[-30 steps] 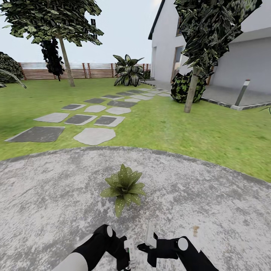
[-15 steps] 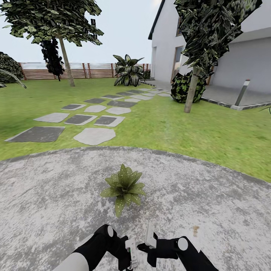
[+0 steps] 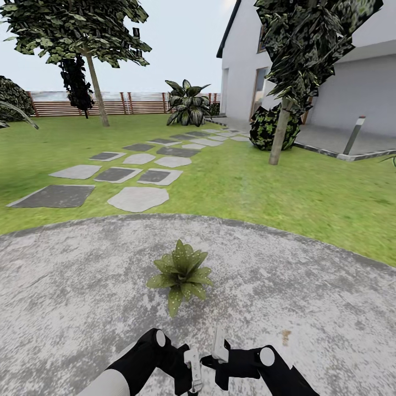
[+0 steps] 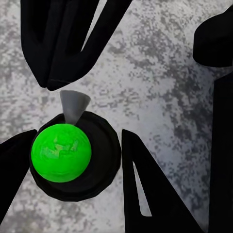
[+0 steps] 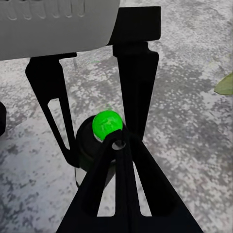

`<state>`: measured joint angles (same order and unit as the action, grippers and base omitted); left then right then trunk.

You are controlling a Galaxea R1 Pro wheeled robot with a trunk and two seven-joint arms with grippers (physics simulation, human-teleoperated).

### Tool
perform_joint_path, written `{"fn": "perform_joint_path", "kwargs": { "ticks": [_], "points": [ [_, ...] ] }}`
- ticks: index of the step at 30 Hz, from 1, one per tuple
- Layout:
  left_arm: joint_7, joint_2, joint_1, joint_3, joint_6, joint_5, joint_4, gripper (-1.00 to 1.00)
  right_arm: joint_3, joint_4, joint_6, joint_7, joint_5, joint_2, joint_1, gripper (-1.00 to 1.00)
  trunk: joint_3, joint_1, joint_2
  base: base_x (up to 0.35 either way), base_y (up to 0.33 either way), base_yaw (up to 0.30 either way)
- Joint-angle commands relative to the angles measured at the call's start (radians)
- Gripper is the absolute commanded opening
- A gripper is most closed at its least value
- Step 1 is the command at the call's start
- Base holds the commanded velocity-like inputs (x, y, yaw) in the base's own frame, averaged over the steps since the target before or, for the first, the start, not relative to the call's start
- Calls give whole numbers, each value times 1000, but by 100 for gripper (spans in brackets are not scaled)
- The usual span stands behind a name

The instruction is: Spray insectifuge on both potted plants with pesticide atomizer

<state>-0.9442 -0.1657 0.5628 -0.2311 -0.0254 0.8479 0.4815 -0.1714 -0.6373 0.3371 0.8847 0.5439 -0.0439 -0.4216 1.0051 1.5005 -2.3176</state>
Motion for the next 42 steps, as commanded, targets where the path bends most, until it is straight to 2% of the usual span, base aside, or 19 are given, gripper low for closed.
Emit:
{"fn": "perform_joint_path", "kwargs": {
  "ticks": [1,13,14,16,19,30,34,37,42],
  "points": [
    [-4,0,0,-1,-2,3,2,-100,1,-1,5,0,8,0,0,-100,1,0,0,0,0,0],
    [-4,-1,0,-1,0,1,2,-100,1,-1,5,0,8,0,0,-100,1,0,0,0,0,0],
    [-4,-1,0,-1,1,-9,2,-100,1,-1,5,0,8,0,0,-100,1,0,0,0,0,0],
    [-5,0,0,-1,11,-58,1,-100,1,-1,5,0,8,0,0,-100,1,0,0,0,0,0],
    [-5,0,0,-2,20,-76,0,-100,1,-1,5,0,8,0,0,-100,1,0,0,0,0,0],
    [-4,14,0,-8,15,-67,-1,-100,1,-1,5,0,9,0,0,-100,1,0,0,0,0,0],
    [5,49,0,-8,10,-66,-2,-100,1,-1,5,0,8,0,0,-100,1,0,0,0,0,0],
    [7,92,0,-8,10,-66,-3,-100,1,-1,5,0,9,0,0,-100,1,0,0,0,0,0],
    [5,146,0,-9,13,-68,-3,-100,1,0,5,0,10,1,0,-100,1,0,0,0,0,0]
  ]
}}
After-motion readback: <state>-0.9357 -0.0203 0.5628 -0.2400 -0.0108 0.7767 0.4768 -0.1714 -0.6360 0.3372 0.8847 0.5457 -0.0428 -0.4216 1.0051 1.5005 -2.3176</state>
